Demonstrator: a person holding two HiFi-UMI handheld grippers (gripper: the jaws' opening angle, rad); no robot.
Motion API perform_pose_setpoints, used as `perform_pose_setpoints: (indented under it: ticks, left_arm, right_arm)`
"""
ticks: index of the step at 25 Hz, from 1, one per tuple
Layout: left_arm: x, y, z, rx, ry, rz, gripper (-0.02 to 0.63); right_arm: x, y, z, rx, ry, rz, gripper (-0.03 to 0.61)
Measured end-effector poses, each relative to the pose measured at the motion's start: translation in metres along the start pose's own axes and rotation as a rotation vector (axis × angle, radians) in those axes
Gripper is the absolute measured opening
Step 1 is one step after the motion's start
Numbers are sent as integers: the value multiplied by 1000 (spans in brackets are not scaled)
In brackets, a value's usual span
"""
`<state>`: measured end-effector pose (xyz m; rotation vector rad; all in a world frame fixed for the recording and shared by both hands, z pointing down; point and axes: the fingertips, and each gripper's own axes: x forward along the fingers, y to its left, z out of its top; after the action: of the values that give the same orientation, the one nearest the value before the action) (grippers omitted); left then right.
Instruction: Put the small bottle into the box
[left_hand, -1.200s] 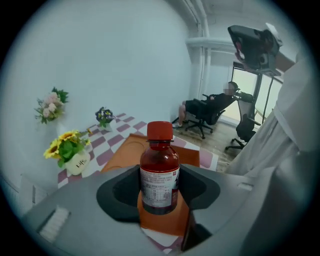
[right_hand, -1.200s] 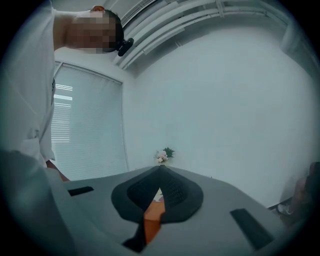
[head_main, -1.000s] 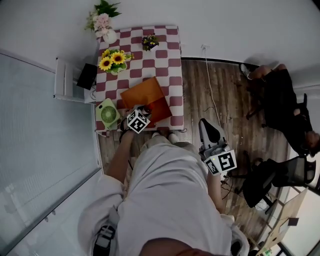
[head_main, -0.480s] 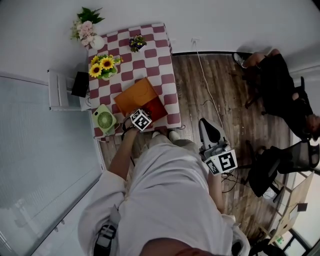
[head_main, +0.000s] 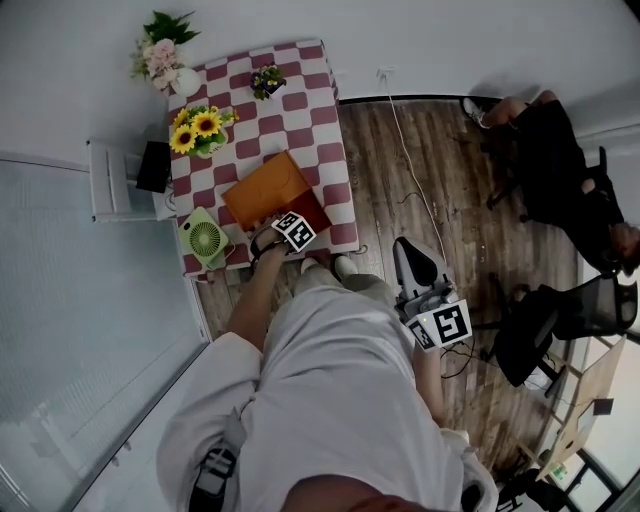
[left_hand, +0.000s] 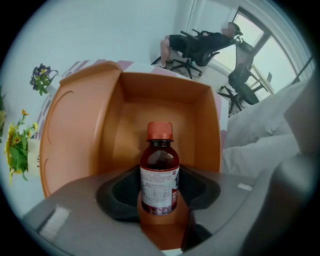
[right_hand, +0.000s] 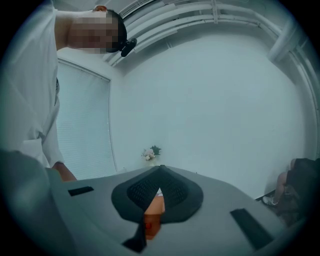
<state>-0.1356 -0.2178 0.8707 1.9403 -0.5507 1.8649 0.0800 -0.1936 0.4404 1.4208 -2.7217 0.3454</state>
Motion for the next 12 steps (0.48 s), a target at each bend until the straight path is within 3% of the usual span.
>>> perform_pose_setpoints:
  ticks: [6,12]
  left_arm:
    - [4,1,1,-22,39,-9,218]
    - [-4,-2,0,-57,-31,-12,222]
  right_arm:
    - [0,-1,-2,3,-5,-7,3]
    - [-6,-5,0,-1,-12,-2,3]
